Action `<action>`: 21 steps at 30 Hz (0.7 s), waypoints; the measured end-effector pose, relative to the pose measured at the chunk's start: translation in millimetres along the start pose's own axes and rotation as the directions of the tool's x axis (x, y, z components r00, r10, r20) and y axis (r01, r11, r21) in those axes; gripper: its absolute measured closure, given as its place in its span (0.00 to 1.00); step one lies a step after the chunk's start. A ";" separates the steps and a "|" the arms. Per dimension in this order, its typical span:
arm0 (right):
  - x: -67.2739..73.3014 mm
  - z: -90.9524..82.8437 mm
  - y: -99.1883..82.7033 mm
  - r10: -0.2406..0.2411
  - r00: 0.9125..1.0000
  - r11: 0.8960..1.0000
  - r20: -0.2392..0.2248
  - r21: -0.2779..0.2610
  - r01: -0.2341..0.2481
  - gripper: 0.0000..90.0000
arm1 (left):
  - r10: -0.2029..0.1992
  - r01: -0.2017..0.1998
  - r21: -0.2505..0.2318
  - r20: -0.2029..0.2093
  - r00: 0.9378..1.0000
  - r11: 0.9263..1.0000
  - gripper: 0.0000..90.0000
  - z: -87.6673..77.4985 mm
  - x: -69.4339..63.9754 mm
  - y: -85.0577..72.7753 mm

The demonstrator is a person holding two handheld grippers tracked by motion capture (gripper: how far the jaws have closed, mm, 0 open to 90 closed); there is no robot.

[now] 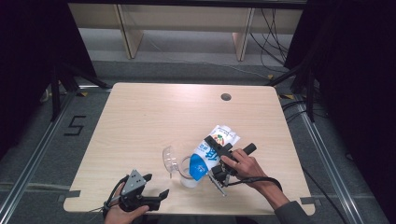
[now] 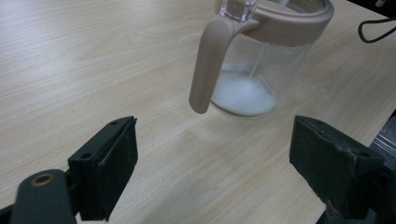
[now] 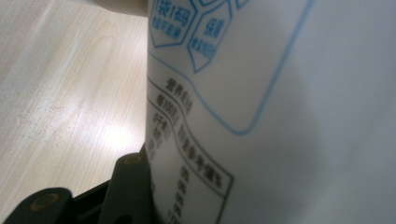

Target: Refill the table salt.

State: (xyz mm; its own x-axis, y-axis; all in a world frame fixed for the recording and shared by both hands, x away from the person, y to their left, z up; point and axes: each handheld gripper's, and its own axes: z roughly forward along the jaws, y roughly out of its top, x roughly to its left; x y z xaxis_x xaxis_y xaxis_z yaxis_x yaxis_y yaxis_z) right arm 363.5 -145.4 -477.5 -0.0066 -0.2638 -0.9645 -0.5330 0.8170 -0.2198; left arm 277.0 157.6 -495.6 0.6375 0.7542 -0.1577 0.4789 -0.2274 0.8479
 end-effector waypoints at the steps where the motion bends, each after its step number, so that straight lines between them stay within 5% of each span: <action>1: 0.6 0.3 0.2 0.009 1.000 1.000 0.005 -0.003 -0.009 0.60 | 0.000 0.000 0.000 0.000 1.000 1.000 0.17 0.0 0.0 0.0; 4: 1.9 -0.6 -0.1 0.018 1.000 1.000 -0.008 0.011 -0.018 0.60 | -0.001 0.001 0.001 -0.003 1.000 1.000 0.17 -0.3 -0.2 0.0; 6: -1.3 1.1 0.9 -0.010 0.999 1.000 0.040 -0.020 0.011 0.61 | -0.005 0.005 -0.002 -0.003 1.000 1.000 0.17 0.0 -0.5 -0.1; 9: 2.1 -0.3 0.1 0.015 1.000 1.000 -0.008 0.008 -0.015 0.61 | -0.004 0.004 -0.002 0.001 1.000 1.000 0.17 0.4 -0.3 -0.1; 17: 0.7 0.4 1.0 -0.004 1.000 1.000 0.024 -0.004 0.004 0.61 | -0.008 0.008 -0.008 0.001 1.000 1.000 0.17 0.8 -0.7 -0.2; 21: 1.9 0.0 1.7 0.011 1.000 1.000 0.002 0.004 -0.011 0.61 | -0.006 0.006 -0.003 0.001 1.000 1.000 0.17 0.5 -0.5 -0.1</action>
State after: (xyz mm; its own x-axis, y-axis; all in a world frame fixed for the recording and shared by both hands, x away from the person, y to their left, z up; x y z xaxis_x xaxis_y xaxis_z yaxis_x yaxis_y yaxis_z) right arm 362.7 -144.6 -479.8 -0.0107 -0.2535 -0.9673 -0.5299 0.8218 -0.2095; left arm 276.9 156.9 -495.9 0.6352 0.7550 -0.1627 0.4804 -0.2212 0.8487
